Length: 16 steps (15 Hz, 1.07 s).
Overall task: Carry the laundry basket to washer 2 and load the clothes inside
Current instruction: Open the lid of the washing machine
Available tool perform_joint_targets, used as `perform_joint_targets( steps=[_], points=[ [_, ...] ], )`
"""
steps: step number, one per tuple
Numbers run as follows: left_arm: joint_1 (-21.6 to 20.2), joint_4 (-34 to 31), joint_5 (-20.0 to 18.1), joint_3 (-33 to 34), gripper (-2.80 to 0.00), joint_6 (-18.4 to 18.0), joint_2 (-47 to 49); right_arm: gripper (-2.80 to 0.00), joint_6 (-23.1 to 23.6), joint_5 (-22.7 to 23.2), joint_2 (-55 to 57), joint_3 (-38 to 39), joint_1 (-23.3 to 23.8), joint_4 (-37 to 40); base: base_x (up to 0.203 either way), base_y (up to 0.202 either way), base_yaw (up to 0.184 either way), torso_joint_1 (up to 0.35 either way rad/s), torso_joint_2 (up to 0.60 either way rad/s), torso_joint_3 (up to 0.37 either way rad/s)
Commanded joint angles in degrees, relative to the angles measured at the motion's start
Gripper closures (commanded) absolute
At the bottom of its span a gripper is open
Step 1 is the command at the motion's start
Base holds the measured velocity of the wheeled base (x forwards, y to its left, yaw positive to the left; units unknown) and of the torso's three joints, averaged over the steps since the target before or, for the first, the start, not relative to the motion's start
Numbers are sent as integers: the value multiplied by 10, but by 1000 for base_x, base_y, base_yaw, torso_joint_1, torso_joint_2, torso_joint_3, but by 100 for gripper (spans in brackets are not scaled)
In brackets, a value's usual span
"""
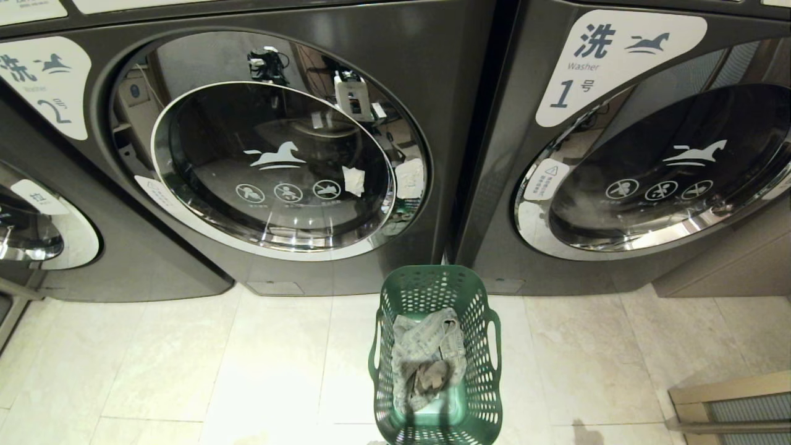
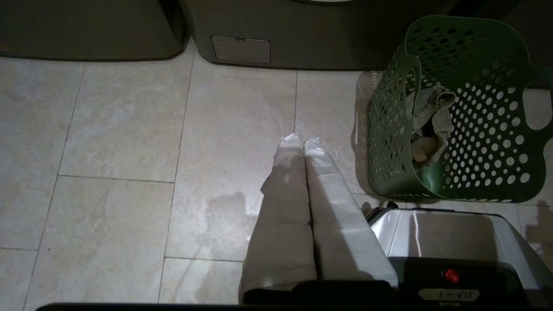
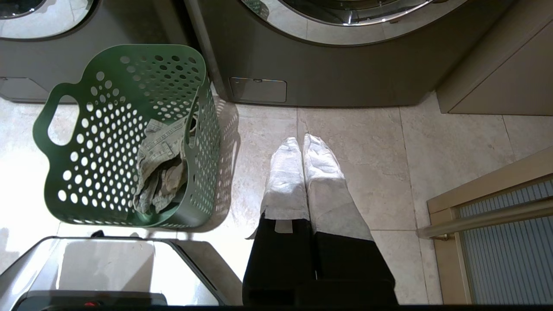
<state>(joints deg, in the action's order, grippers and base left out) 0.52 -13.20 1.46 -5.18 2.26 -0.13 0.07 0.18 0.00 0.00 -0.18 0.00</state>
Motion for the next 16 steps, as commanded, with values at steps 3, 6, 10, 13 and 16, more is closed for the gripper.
perform_joint_targets(
  steps=[3, 6, 10, 13, 16],
  points=[
    [0, -1, 0, 0, 0, 1, 0, 0, 0, 0, 1, 0, 0, 0, 0, 0, 0, 0, 0, 0],
    [0, -1, 0, 0, 0, 1, 0, 0, 0, 1, 1, 0, 0, 0, 0, 0, 0, 0, 0, 0],
    [0, -1, 0, 0, 0, 0, 0, 0, 0, 0, 1, 0, 0, 0, 0, 0, 0, 0, 0, 0],
    [0, -1, 0, 0, 0, 0, 0, 0, 0, 0, 1, 0, 0, 0, 0, 0, 0, 0, 0, 0],
    [0, -1, 0, 0, 0, 0, 0, 0, 0, 1, 1, 0, -1, 0, 0, 0, 0, 0, 0, 0]
  ],
)
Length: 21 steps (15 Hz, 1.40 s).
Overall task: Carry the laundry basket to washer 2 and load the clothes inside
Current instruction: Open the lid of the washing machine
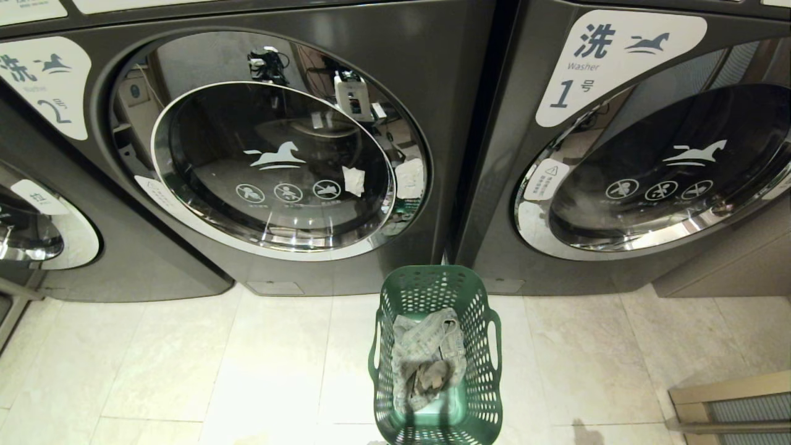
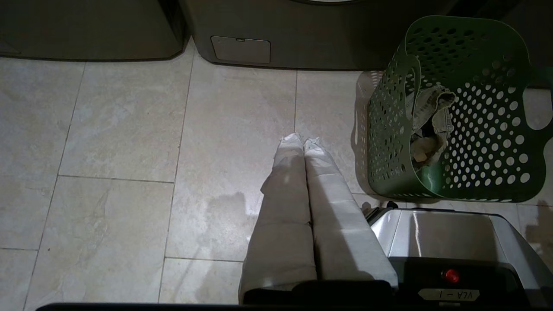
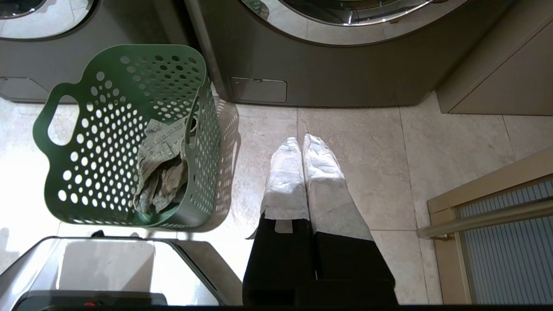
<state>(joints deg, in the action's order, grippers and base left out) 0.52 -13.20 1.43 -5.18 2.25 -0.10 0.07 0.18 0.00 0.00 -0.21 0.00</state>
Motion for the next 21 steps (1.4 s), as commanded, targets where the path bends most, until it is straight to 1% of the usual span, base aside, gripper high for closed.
perform_joint_targets(
  steps=[1, 13, 21],
  points=[
    [0, -1, 1, 0, 0, 1, 0, 0, 0, 0, 1, 0, -1, 0, 0, 0, 0, 0, 0, 0],
    [0, 11, 1, 3, 0, 0, 0, 0, 0, 0, 1, 0, 0, 0, 0, -6, 0, 0, 0, 0],
    [0, 11, 1, 3, 0, 0, 0, 0, 0, 0, 1, 0, 0, 0, 0, -186, 2, -1, 1, 2]
  ],
)
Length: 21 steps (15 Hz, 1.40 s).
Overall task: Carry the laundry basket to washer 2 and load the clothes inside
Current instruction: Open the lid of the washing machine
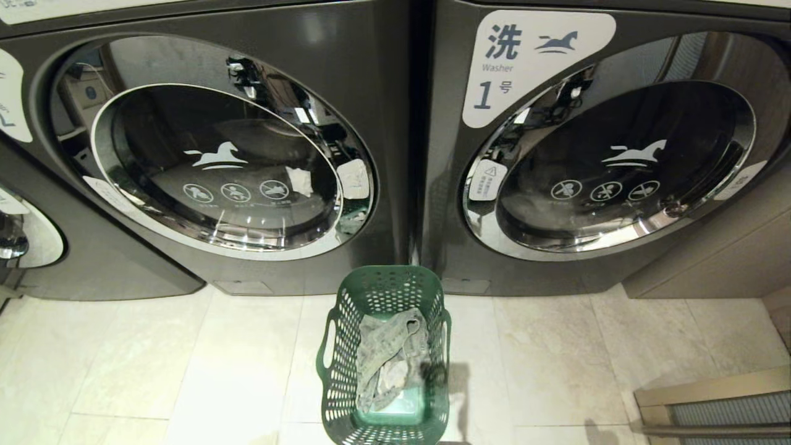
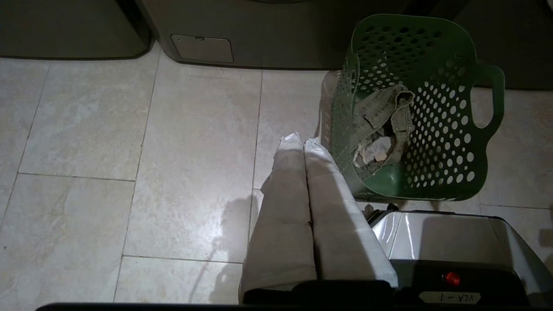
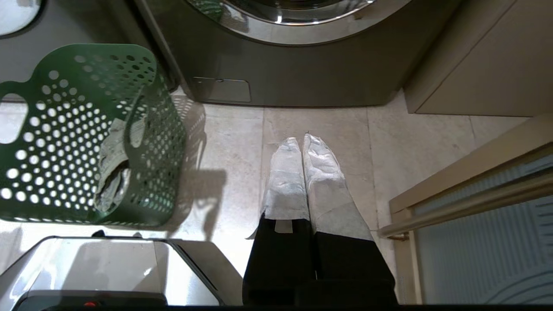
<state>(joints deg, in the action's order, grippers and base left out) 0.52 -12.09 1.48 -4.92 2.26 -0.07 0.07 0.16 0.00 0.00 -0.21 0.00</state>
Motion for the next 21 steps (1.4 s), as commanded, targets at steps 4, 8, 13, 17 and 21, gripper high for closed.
perform_joint_targets(
  steps=[4, 8, 13, 17, 21],
  points=[
    [0, 0, 0, 0, 0, 0, 0, 0, 0, 0, 1, 0, 0, 0, 0, -197, 1, 3, 3, 3],
    [0, 0, 0, 0, 0, 1, 0, 0, 0, 0, 0, 0, 0, 0, 0, -195, 1, 3, 3, 4],
    [0, 0, 0, 0, 0, 1, 0, 0, 0, 1, 1, 0, 0, 0, 0, -75, 0, 1, 1, 2],
    [0, 0, 0, 0, 0, 1, 0, 0, 0, 0, 0, 0, -1, 0, 0, 0, 0, 0, 0, 0],
    [0, 0, 0, 0, 0, 1, 0, 0, 0, 0, 1, 0, 0, 0, 0, 0, 0, 0, 0, 0]
  ],
)
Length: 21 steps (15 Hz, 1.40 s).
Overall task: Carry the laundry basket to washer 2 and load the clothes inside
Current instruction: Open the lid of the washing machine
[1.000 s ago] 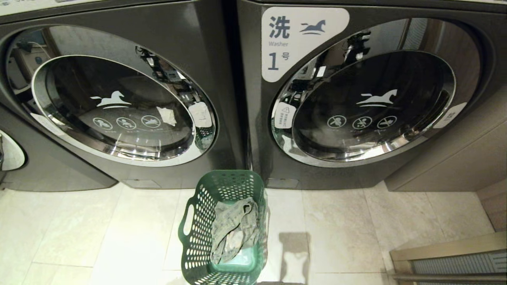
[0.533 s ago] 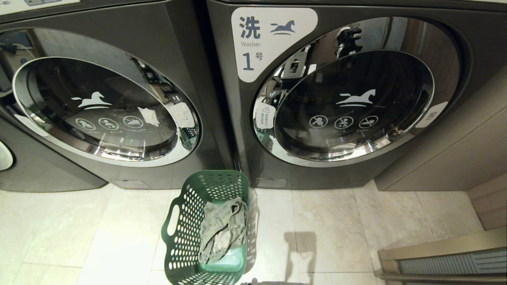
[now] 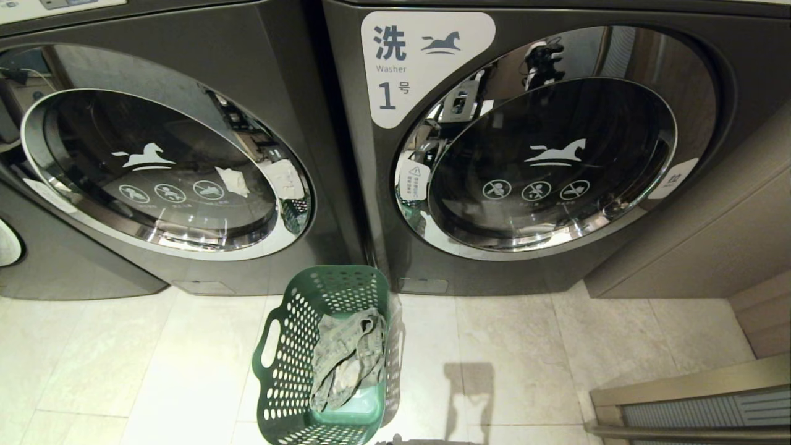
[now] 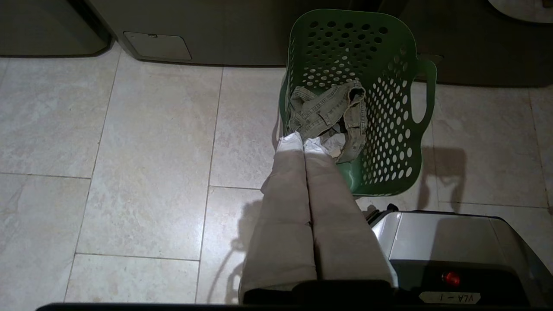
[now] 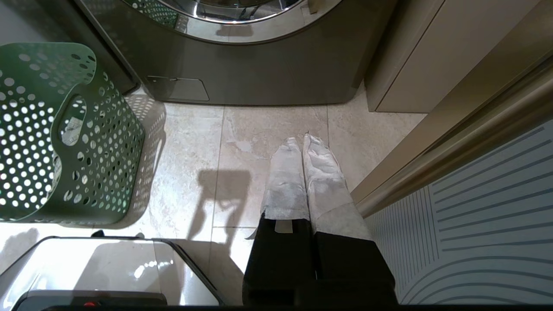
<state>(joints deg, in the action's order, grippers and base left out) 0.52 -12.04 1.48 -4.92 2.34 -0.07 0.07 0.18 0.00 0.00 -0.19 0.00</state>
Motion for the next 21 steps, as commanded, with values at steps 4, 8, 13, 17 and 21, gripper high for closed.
perform_joint_targets(
  steps=[4, 8, 13, 17, 21],
  points=[
    [0, -1, 0, 0, 0, 0, 0, 0, 0, 0, 1, 0, 0, 0, 0, 0, 0, 0, 0, 0],
    [0, -1, 0, 0, 0, -1, 0, 0, 1, 1, 1, 0, 0, 0, 0, 0, 0, 0, 0, 0],
    [0, -1, 0, 0, 0, -1, 0, 0, 3, 1, 1, 0, 0, 0, 0, 0, 0, 0, 0, 0],
    [0, -1, 0, 0, 0, -1, 0, 0, 0, 1, 1, 0, 0, 0, 0, 0, 0, 0, 0, 0],
    [0, -1, 0, 0, 0, -1, 0, 0, 0, 0, 1, 0, 0, 0, 0, 0, 0, 0, 0, 0]
  ],
)
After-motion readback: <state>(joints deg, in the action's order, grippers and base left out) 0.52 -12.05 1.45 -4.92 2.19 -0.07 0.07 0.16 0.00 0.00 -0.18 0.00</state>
